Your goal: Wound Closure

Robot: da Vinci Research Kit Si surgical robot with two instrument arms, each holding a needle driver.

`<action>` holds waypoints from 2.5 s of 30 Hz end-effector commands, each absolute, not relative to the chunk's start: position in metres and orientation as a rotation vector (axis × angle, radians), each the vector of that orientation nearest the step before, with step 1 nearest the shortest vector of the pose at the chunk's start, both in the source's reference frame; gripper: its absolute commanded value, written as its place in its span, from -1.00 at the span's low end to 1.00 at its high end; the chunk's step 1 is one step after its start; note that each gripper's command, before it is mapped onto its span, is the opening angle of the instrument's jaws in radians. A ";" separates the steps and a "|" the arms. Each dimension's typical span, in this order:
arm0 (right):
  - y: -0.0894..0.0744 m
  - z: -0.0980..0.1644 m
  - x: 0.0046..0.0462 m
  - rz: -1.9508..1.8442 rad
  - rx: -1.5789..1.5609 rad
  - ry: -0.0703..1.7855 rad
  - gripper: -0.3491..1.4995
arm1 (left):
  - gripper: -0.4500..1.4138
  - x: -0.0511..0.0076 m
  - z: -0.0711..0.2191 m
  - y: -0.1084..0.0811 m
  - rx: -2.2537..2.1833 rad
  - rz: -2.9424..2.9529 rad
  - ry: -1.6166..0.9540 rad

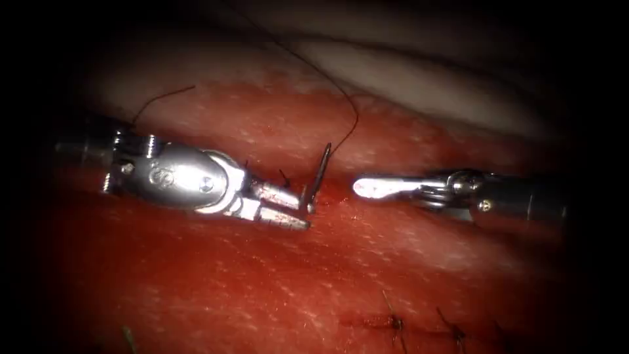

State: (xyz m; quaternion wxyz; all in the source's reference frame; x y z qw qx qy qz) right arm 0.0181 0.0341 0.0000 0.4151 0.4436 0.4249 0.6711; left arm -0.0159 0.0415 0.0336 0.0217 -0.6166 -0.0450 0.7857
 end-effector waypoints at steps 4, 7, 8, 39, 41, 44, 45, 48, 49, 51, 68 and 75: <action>0.035 -0.001 0.0187 1.735 1.174 1.067 0.51 | -0.89 -0.0160 0.034 0.041 -1.837 2.507 0.016; 0.035 -0.002 0.0187 1.787 1.232 1.060 0.42 | -0.89 -0.0160 0.034 0.041 -1.796 2.529 0.071; 0.035 -0.002 0.0188 1.801 1.247 1.058 0.40 | -0.89 -0.0160 0.034 0.041 -1.783 2.534 0.084; 0.035 -0.001 0.0244 1.966 1.409 1.121 0.36 | -0.89 -0.0180 0.036 0.039 -1.738 2.592 0.085; 0.035 -0.002 0.0245 1.966 1.409 1.121 0.29 | -0.89 -0.0180 0.036 0.039 -1.738 2.592 0.085; 0.035 -0.002 0.0245 1.954 1.419 1.100 0.05 | -0.89 -0.0180 0.036 0.039 -1.739 2.592 0.085; 0.035 -0.002 0.0245 1.951 1.421 1.084 -0.07 | -0.89 -0.0180 0.036 0.039 -1.739 2.592 0.085; 0.035 -0.002 0.0245 1.947 1.423 1.070 -0.20 | -0.89 -0.0180 0.036 0.039 -1.739 2.593 0.086; 0.035 -0.002 0.0246 1.948 1.423 1.071 -0.20 | -0.89 -0.0180 0.036 0.039 -1.738 2.594 0.087; 0.035 -0.002 0.0248 1.947 1.424 1.071 -0.18 | -0.89 -0.0181 0.036 0.039 -1.737 2.594 0.088; 0.034 -0.002 0.0249 1.807 1.304 1.082 -1.00 | 0.07 -0.0187 0.036 0.040 -1.623 2.411 -0.162; 0.035 -0.001 0.0244 1.758 1.223 1.205 -1.00 | 0.33 -0.0190 0.036 0.038 -1.705 2.320 -0.628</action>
